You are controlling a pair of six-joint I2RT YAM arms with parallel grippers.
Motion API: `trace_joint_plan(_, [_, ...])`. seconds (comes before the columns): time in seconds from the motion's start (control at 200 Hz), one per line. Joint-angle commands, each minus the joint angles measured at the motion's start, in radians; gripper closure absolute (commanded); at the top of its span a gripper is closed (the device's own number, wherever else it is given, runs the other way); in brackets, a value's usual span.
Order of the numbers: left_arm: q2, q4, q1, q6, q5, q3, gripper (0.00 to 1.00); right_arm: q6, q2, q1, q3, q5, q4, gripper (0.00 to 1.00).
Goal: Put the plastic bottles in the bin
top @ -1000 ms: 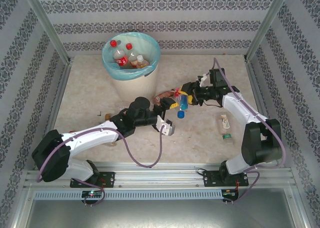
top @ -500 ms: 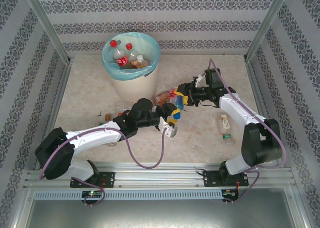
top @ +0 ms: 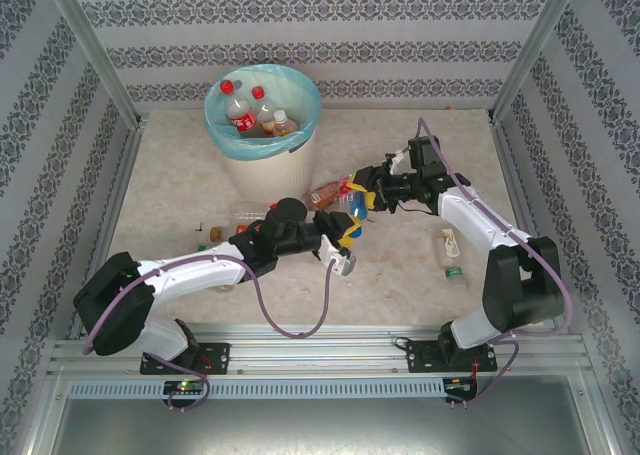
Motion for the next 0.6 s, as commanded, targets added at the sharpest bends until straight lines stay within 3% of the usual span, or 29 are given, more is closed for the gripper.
trace_joint_plan(0.0, [0.006, 0.041, -0.015, -0.014, -0.005, -0.021, 0.88, 0.005, -0.021, 0.016, 0.014, -0.027, 0.016, 0.56])
trace_joint_plan(0.085, [-0.005, 0.066, -0.016, -0.049, -0.008, -0.022, 1.00, -0.002, -0.027, 0.008, 0.015, -0.015, 0.009, 0.43])
trace_joint_plan(0.275, [-0.076, 0.105, -0.015, -0.266, -0.064, 0.023, 1.00, -0.044, -0.082, -0.062, 0.029, 0.054, -0.059, 0.02])
trace_joint_plan(0.405, [-0.154, 0.096, -0.011, -0.490, -0.140, 0.094, 1.00, -0.064, -0.155, -0.141, 0.014, 0.121, -0.085, 0.02])
trace_joint_plan(0.595, [-0.223, -0.108, 0.022, -0.764, -0.283, 0.291, 1.00, -0.073, -0.252, -0.190, -0.032, 0.223, -0.084, 0.02])
